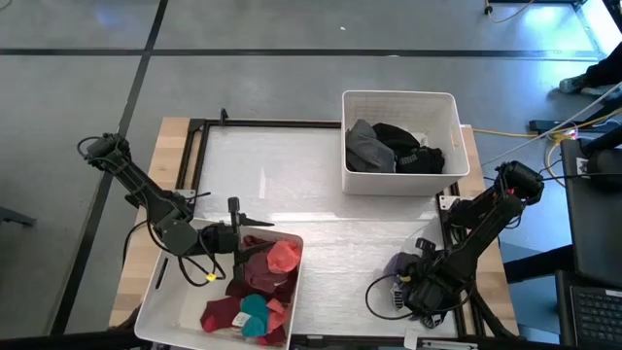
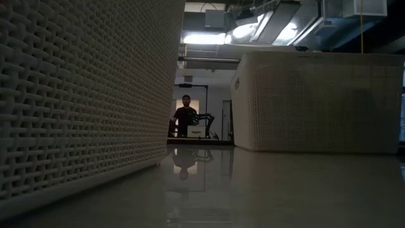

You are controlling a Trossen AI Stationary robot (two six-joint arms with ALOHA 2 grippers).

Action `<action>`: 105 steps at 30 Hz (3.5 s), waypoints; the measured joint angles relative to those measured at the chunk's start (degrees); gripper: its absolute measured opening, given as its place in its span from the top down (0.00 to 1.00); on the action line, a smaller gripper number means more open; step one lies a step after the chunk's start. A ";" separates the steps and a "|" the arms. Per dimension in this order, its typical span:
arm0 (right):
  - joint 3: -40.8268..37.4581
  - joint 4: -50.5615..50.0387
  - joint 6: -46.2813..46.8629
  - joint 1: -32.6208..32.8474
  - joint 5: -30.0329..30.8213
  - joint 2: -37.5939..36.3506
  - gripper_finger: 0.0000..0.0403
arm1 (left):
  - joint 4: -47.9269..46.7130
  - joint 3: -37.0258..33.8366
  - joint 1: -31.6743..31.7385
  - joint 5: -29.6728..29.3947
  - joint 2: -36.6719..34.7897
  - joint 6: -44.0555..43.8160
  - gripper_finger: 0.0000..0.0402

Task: Sort clothes
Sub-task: Put the purple sock into the bottom white bin

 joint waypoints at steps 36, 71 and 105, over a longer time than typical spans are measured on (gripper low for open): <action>19.77 1.46 -21.48 -2.47 20.70 0.00 0.99 | 0.02 0.00 0.01 0.00 0.00 0.00 0.55; 19.79 39.44 -59.61 -15.58 8.74 0.00 0.99 | 0.02 0.00 0.02 0.00 0.00 0.10 0.55; 19.79 64.18 -69.33 -28.39 -4.19 4.61 0.99 | 0.04 0.00 0.02 -0.01 0.00 0.22 0.55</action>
